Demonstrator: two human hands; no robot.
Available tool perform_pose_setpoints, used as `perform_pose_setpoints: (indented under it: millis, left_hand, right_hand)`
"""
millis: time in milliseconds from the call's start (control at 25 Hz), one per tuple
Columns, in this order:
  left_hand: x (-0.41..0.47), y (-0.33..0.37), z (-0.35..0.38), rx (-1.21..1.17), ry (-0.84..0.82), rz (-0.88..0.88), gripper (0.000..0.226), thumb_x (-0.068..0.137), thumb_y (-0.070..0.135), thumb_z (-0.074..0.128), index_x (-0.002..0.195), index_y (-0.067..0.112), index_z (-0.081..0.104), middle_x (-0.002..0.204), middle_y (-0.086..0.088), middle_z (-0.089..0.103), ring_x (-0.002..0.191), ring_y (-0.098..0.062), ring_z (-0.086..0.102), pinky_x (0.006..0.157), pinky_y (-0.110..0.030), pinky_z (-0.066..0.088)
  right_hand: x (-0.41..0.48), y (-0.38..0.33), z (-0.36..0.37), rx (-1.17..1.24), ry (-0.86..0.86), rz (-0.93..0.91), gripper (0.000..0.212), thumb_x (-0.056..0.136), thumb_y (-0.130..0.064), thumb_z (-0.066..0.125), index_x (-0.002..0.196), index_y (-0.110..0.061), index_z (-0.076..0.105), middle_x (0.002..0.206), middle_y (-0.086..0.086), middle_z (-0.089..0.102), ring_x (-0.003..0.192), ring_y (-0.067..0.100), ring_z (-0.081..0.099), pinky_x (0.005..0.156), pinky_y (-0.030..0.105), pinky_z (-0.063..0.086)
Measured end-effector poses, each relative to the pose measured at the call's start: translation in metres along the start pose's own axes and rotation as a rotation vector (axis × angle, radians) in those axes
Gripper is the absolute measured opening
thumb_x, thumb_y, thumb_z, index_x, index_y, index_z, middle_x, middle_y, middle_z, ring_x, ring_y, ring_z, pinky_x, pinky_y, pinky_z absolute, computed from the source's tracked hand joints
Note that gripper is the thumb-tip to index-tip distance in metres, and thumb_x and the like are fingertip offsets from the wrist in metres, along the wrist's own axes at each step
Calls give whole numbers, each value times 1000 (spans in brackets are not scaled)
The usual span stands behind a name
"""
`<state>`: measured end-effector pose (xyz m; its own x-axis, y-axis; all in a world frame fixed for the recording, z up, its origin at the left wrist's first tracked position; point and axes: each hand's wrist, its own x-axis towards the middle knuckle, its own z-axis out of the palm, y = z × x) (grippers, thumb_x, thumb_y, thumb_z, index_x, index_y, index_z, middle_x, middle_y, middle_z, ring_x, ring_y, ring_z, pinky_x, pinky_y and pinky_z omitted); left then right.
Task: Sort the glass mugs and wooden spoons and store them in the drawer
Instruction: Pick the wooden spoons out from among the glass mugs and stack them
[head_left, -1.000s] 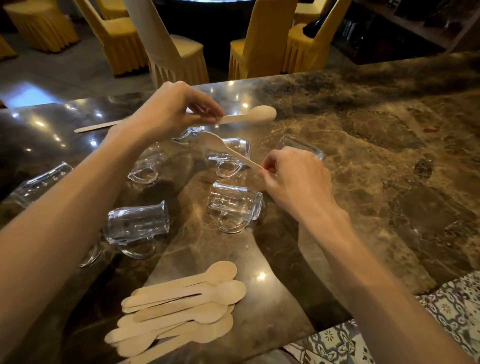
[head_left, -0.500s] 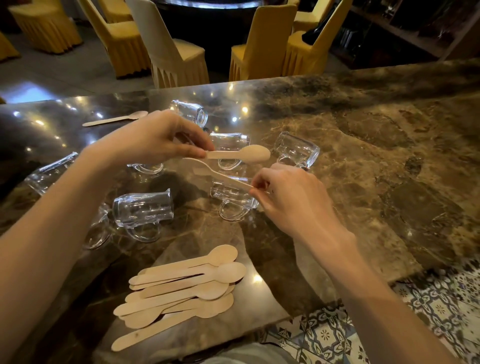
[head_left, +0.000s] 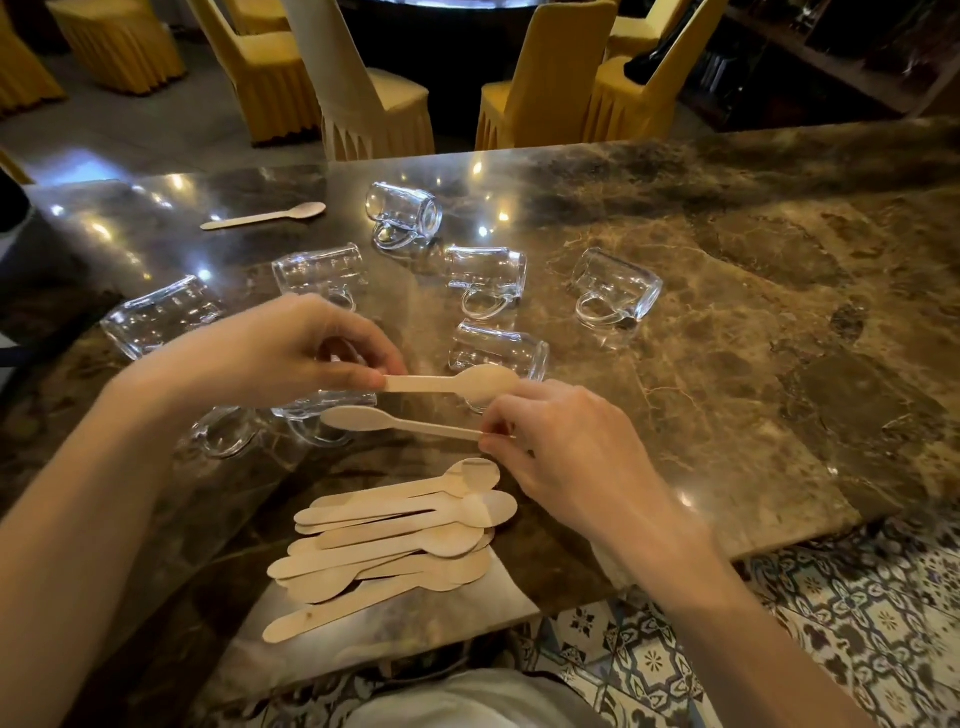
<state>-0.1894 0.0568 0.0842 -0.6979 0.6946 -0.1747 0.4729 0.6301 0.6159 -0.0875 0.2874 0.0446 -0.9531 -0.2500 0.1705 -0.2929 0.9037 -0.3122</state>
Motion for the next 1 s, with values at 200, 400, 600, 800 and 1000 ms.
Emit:
perform_pose_setpoints:
  millis: [200, 400, 600, 800, 1000]
  left_hand:
    - [-20, -5, 17, -61, -15, -52, 20, 75, 39, 60, 93, 41, 68, 84, 24, 66, 81, 4, 62, 66, -8, 45]
    - [-35, -12, 30, -74, 27, -76, 15, 79, 34, 64, 91, 43, 68, 84, 27, 64, 82, 8, 60, 66, -4, 43]
    - [-45, -21, 47, -89, -29, -93, 16, 84, 30, 63, 95, 41, 67, 86, 25, 65, 83, 6, 62, 69, -6, 46]
    - [-48, -30, 62, -81, -64, -108, 16, 85, 29, 64, 97, 38, 68, 82, 22, 66, 81, 3, 62, 73, -12, 47]
    - [-46, -39, 69, -82, -41, -138, 18, 87, 27, 61, 97, 42, 67, 86, 22, 67, 84, 5, 61, 77, -14, 49]
  right_hand:
    - [-9, -9, 8, -2, -58, -16, 15, 91, -35, 57, 97, -28, 68, 96, -11, 67, 87, 14, 59, 74, 27, 44]
    - [-13, -19, 10, 13, -89, -25, 15, 90, -37, 56, 97, -32, 68, 95, -12, 66, 89, 13, 57, 72, 23, 37]
    - [-20, -24, 18, 17, -158, -41, 20, 92, -40, 51, 106, -34, 65, 102, -13, 64, 92, 12, 55, 74, 22, 35]
    - [-23, -23, 27, 17, -173, -34, 21, 93, -40, 51, 105, -32, 66, 101, -12, 64, 90, 14, 55, 70, 22, 29]
    - [-20, -16, 35, 2, -132, -29, 23, 93, -40, 52, 106, -32, 69, 99, -12, 66, 86, 14, 57, 71, 24, 37]
